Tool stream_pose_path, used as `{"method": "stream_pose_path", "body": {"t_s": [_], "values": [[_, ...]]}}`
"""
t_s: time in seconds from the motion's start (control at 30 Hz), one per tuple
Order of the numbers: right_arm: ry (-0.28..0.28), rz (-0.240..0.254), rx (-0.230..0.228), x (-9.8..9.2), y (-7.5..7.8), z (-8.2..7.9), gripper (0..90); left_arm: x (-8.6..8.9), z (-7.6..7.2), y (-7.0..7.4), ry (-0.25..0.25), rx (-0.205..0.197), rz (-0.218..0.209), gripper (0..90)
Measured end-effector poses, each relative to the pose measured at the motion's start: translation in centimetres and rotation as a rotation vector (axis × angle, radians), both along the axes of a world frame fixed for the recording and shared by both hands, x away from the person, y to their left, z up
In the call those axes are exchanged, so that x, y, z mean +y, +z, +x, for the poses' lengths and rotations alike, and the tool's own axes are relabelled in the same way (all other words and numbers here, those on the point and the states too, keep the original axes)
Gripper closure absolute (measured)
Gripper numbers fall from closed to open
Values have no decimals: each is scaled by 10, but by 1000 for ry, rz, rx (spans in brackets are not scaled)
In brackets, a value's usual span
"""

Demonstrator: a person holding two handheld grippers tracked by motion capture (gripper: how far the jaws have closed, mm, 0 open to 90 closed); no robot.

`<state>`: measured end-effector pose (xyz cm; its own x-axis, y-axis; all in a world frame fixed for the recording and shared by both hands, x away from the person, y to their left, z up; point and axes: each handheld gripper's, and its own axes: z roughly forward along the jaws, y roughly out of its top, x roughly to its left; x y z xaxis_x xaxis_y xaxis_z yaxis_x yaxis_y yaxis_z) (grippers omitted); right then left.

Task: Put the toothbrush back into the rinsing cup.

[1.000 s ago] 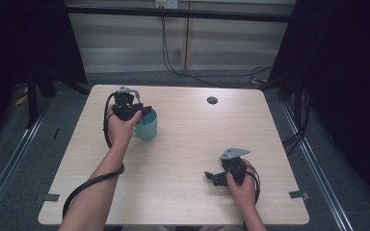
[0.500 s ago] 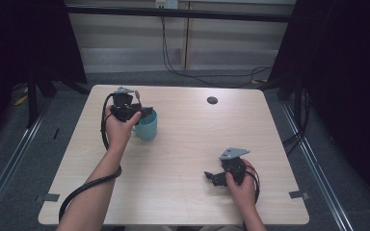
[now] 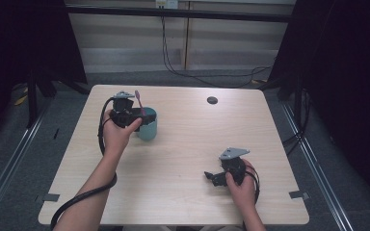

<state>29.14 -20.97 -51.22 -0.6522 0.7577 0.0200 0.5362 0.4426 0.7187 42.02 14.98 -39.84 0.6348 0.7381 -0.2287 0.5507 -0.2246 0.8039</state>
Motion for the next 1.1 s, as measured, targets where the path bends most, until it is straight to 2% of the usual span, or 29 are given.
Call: {"method": "stream_pose_path", "body": {"t_s": [0.27,0.47,0.77,1.1], "values": [[0,0,1,0,0,0,104,-4,-21,-3,-48,4,-25,215],[1,-1,1,0,0,0,104,-4,-42,-18,-82,10,-54,191],[1,-1,1,0,0,0,104,-3,-69,-49,-118,10,-38,183],[0,0,4,1,0,0,104,-5,-84,-74,-153,14,2,182]]}}
